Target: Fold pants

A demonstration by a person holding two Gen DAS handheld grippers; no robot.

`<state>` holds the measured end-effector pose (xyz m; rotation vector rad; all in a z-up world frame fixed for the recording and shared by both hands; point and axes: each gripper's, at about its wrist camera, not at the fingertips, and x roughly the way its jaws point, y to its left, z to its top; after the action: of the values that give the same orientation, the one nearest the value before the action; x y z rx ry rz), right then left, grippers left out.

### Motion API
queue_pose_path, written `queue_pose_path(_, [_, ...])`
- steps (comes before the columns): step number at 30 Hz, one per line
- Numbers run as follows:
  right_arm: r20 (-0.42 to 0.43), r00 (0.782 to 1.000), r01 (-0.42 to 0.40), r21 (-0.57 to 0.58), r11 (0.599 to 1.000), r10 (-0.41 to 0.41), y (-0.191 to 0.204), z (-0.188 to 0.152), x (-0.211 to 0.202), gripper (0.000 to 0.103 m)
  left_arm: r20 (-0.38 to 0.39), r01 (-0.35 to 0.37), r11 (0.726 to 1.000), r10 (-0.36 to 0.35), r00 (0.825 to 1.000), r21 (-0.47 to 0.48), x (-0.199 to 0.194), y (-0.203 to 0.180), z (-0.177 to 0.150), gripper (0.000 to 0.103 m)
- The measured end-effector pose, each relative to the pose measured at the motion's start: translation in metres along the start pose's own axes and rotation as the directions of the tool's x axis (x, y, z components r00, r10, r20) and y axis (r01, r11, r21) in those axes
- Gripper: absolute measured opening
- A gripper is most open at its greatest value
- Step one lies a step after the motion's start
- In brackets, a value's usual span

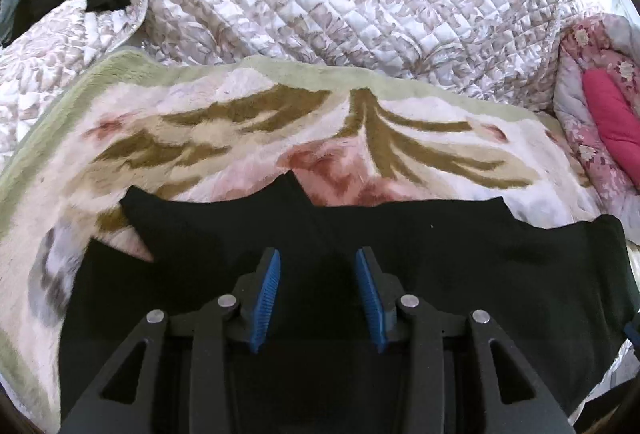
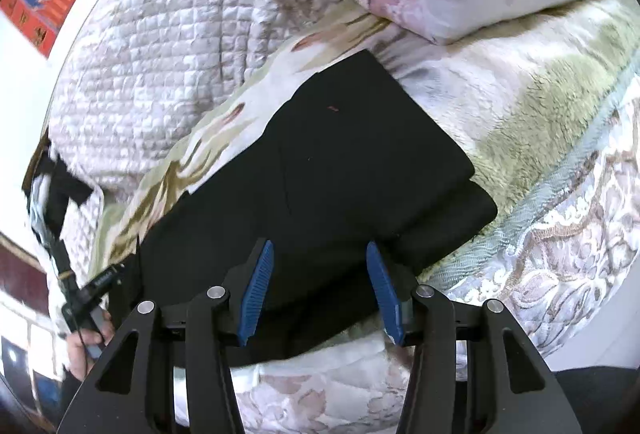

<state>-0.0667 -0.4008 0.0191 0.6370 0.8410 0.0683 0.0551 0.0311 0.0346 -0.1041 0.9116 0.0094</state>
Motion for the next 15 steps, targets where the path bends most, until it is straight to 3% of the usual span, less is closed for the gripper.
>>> queue_pose_path(8, [0.106,0.992,0.068,0.043,0.997,-0.072,-0.005,0.002,-0.014,0.049,0.013,0.038,0.999,-0.038,0.999,-0.023,0.008,0.001,-0.001,0.053])
queue_pose_path(15, [0.13,0.982,0.128,0.07,0.989,-0.137,-0.013,0.009,-0.006,0.049,0.01,-0.048,0.999,0.047,0.999,0.018,0.025,-0.005,0.004,0.056])
